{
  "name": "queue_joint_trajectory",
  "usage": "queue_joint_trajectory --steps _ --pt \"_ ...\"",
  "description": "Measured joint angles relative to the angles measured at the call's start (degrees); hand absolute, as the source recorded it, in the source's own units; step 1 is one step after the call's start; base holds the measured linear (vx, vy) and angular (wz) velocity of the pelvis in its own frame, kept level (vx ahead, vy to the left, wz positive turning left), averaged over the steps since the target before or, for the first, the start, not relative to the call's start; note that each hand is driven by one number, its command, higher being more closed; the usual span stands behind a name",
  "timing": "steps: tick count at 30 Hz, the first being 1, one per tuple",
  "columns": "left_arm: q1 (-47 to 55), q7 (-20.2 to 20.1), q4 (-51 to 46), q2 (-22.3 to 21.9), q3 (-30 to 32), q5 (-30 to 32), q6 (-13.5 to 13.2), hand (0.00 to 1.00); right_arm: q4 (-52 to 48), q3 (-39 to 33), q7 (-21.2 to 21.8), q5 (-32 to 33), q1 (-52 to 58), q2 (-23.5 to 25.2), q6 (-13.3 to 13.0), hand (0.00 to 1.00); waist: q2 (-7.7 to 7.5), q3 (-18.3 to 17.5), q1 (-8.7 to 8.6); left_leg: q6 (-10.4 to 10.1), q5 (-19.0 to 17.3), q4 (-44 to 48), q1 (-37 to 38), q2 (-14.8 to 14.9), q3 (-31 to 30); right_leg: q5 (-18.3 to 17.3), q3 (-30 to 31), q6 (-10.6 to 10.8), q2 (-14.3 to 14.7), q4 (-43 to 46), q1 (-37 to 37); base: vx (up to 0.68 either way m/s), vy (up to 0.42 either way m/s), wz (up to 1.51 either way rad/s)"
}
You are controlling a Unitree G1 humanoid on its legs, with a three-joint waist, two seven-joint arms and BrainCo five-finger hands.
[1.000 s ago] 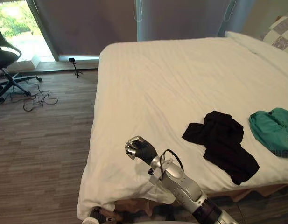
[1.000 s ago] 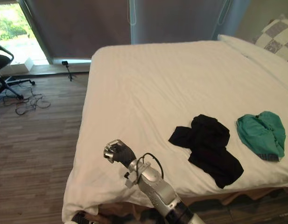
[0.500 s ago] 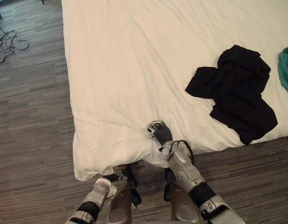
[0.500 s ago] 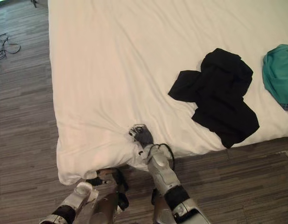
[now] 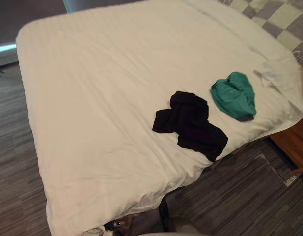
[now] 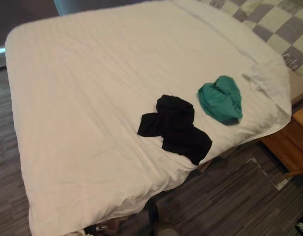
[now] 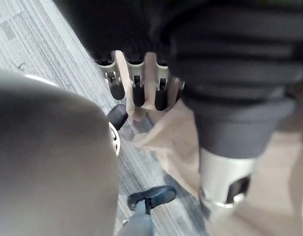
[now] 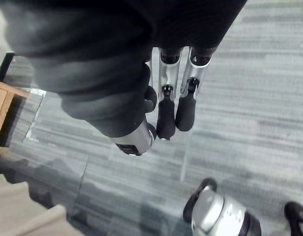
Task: Tidy the bed and pick cloth on bed and put in laundry
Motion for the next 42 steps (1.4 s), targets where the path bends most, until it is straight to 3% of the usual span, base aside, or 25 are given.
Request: queue_joint_trajectory --steps 3,4,6,8,10,11,13,15,16,17,18,19,20,21,22,23,24,25,28,32,36,37,38,40,42 --pt "0.96 -0.38 -0.07 -0.7 7.26 -3.07 0.22 0.0 0.0 2.48 2.69 -3.56 -3.8 0.96 -1.06 0.0 -1.42 -1.02 0.45 1.73 -6.23 16.85 -3.12 4.9 -7.54 -0.86 5.3 -1.11 1.15 3.19 -0.75 -0.15 -0.072 -0.77" --pt "1.9 1.72 -1.54 -1.41 8.83 -3.68 -3.08 0.0 -0.01 3.35 3.79 -5.85 -6.33 0.58 -3.26 0.0 -0.87 -1.0 1.07 3.28 -8.75 27.48 -7.54 7.64 -15.83 -2.13 8.48 -1.28 2.72 6.15 -2.69 -0.18 -0.08 -0.84" --pt "2.39 3.42 -3.13 -1.88 8.71 -3.55 -6.69 0.0 0.17 5.42 4.84 -6.05 -8.2 -0.1 -5.08 0.0 -0.28 -0.57 2.04 6.04 -10.51 35.61 -12.47 8.76 -24.98 -1.94 12.5 -1.13 4.93 7.51 -4.79 -0.31 0.002 -0.85" --pt "1.68 3.46 -2.9 -2.47 8.7 -3.5 -7.72 0.0 1.58 7.16 5.39 -6.08 -10.05 -1.48 -6.88 0.0 0.04 -0.49 3.13 9.18 -14.39 35.7 -12.0 7.02 -31.47 -2.21 16.33 -0.17 6.93 5.85 -4.97 -0.36 0.136 -1.21" --pt "2.52 4.15 -2.66 -3.17 6.72 -1.86 -9.16 0.0 1.39 7.58 5.45 -6.76 -12.11 -2.5 -10.76 0.0 3.34 -0.54 3.86 11.02 -21.94 29.61 -7.06 3.4 -31.94 -5.68 17.65 5.01 8.78 1.92 -5.68 -0.34 0.172 -1.96" --pt "3.25 3.94 -1.66 -3.28 5.99 -0.63 -10.5 0.0 1.58 7.6 5.09 -7.96 -13.94 -3.05 -13.13 0.0 5.64 0.18 4.25 5.5 -24.68 27.41 -5.61 6.48 -26.43 -4.28 11.62 1.7 11.07 9.93 -9.77 -0.34 0.126 -2.63" --pt "3.49 3.04 -2.04 -3.5 3.29 0.71 -10.77 0.0 1.04 8.94 4.87 -9.02 -12.72 -3.26 -16.15 0.0 6.86 -0.34 3.68 3.51 -18.99 21.02 -0.98 6.99 -13.72 -2.5 -0.83 -2.2 8.27 17.85 -12.41 -0.2 0.032 -2.43" --pt "3.04 3.19 -2.58 -4.23 0.5 0.87 -11.55 0.0 0.98 10.01 3.42 -10.94 -12.17 -3.99 -16.89 0.0 8.78 -0.87 3.2 2.44 -14.75 15.07 2.08 6.83 -6.5 -5.6 -15.28 -5.59 3.26 24.95 -11.55 -0.07 -0.084 -1.57" --pt "2.48 3.21 -3.85 -4.15 -1.4 -0.24 -11.57 0.0 1.02 11.92 2.52 -11.11 -11.4 -3.59 -16.91 0.0 8.2 -1.08 3.22 1.8 -13.59 14.64 2.75 6.08 -4.92 -10.04 -19.27 -4.89 -1.72 28.99 -8.82 -0.06 -0.145 -0.97" --pt "2.45 3.05 -4.31 -3.78 -2.07 -0.53 -11.57 0.0 0.98 12.95 2.31 -11.22 -11.09 -3.11 -16.92 0.0 6.97 -1.15 3.35 1.61 -13.46 15.16 3.08 5.03 -4.59 -11.98 -18.91 -4.39 -2.72 28.15 -7.9 -0.04 -0.17 -0.8" --pt "0.65 2.95 -4.38 -3.93 -3.1 -1.19 -11.51 0.0 0.89 14.9 2.05 -11.64 -10.92 -2.5 -16.95 0.0 5.68 0.17 3.28 3.74 -13.91 15.5 2.98 3.9 -6.65 -12.88 -17.52 -6.26 -1.45 26.88 -7.12 -0.07 -0.188 -0.79" --pt "0.12 2.86 -4.45 -5.06 -3.36 -1.24 -11.93 0.0 1.01 16.98 1.57 -12.26 -11.57 -2.01 -17.02 0.0 5.03 0.09 3.77 5.53 -14.87 13.2 2.41 -0.09 -12.28 -9.53 -14.3 -4.85 0.77 20.43 -4.92 -0.12 -0.159 -0.95" --pt "0.6 2.93 -4.61 -6.01 -3.14 -1.23 -12.41 0.0 0.89 17.02 1.53 -12.37 -12.72 -2.73 -17.27 0.0 6.78 -0.64 4.84 7.59 -14.25 11.39 1.63 -0.36 -14.19 -6.88 -13.11 -2.41 2.58 16.42 -3.44 -0.11 -0.141 -1.14" --pt "1.28 3.06 -5.44 -8.3 -2.98 -1.23 -14.15 0.0 -0.98 16.02 1.08 -12.35 -13.87 -3.71 -18.2 0.0 9.45 -0.89 4.81 6.04 -10.83 10.13 1.64 2.64 -10.38 -14.64 -18.54 -7.95 -0.45 33.64 -6.06 0.0 -0.058 -0.77" --pt "1.39 3.19 -5.78 -8.11 -3.39 -1.22 -14.41 0.0 -1.02 16.03 0.72 -12.21 -14.03 -3.48 -18.51 0.0 7.89 -1.21 4.26 3.71 -10.38 10.57 2.25 2.12 -9.76 -16.8 -19.66 -6.25 -5.08 40.88 -6.88 0.11 -0.112 -0.74" --pt "2.52 3.41 -5.78 -7.48 -3.75 -1.21 -14.19 0.0 0.39 16.24 0.41 -11.99 -14.58 -2.57 -18.37 0.0 4.84 -2.82 3.92 2.23 -10.65 11.76 2.69 1.22 -8.7 -19.12 -20.04 -2.08 -13.59 42.78 -5.42 0.13 -0.295 -0.72" --pt "3.09 4.19 -4.8 -6.81 -3.81 -1.27 -14.15 0.0 0.86 16.38 0.42 -12.03 -15.39 -1.35 -18.15 0.0 3.53 -3.43 4.29 1.98 -10.64 13.22 1.82 2.03 -8.81 -20.11 -22.5 -2.14 -10.2 37.3 -3.7 0.07 -0.364 -1.31" --pt "2.84 4.33 -4.16 -5.71 -5.61 -1.18 -14.17 0.0 1.67 16.43 0.36 -12.85 -16.6 -1.58 -18.66 0.0 4.9 -3.73 4.87 1.89 -11.77 10.3 0.95 1.05 -13.66 -18.98 -18.72 -2.89 -4.98 24.09 1.13 -0.01 -0.29 -1.35" --pt "2.6 5.83 -3.63 -4.04 -7.01 -1.2 -14.33 0.0 4.79 15.58 -0.16 -15.13 -19.31 -2.56 -17.95 0.0 6.81 -2.75 4.96 3.12 -7.65 4.04 1.58 -0.6 -14.54 -11.85 -16.54 -2.82 1.16 12.0 3.42 -0.09 -0.126 -1.29" --pt "2.71 7.2 -2.83 -2.95 -7.62 -1.55 -14.27 0.0 4.98 16.12 0.3 -17.15 -16.99 -2.73 -16.68 0.0 4.63 -2.96 3.88 2.44 -7.83 7.62 2.47 0.96 -12.22 -7.19 -15.48 -3.19 3.51 0.45 9.05 -0.06 -0.171 -0.57" --pt "3.19 7.92 -1.69 -1.81 -7.55 -4.03 -14.33 0.0 5.17 16.21 1.48 -19.84 -15.53 -3.91 -15.46 0.0 3.81 -2.13 3.81 4.56 -10.7 22.03 -2.09 3.5 -17.44 -7.73 -16.94 -3.11 2.59 -1.35 10.58 -0.04 -0.09 -0.49" --pt "3.2 7.95 -1.51 -2.18 -7.66 -5.42 -14.66 0.0 5.84 16.17 1.81 -20.14 -15.27 -4.72 -15.26 0.0 3.93 -2.01 3.95 3.73 -12.49 21.47 -2.82 2.34 -23.14 -6.89 -15.34 -3.8 2.8 -1.08 11.12 0.04 -0.006 -0.57" --pt "3.35 7.94 -1.24 -2.51 -7.81 -6.08 -15.51 0.0 6.54 16.19 1.96 -21.7 -15.47 -6.31 -14.62 0.0 6.26 -1.91 4.29 4.63 -12.77 18.18 -2.56 1.15 -27.79 -6.36 -14.35 -3.81 3.14 -1.15 10.78 0.04 0.026 -0.56" --pt "3.23 8.0 -0.71 -2.29 -7.89 -7.07 -15.46 0.0 6.57 16.11 2.01 -22.04 -15.67 -7.12 -14.34 0.0 7.98 -1.73 3.81 4.9 -12.16 13.63 -2.39 0.19 -28.76 -5.92 -14.27 -3.54 3.38 -1.22 10.88 0.04 0.084 -0.23" --pt "3.05 7.98 -0.7 -1.38 -7.84 -7.11 -15.51 0.0 7.27 16.13 2.23 -22.07 -15.31 -6.37 -13.5 0.0 7.68 -1.77 3.82 4.32 -11.77 11.47 -1.59 -0.59 -29.97 -5.74 -14.71 -3.02 3.47 -1.54 11.34 0.02 0.068 0.11"
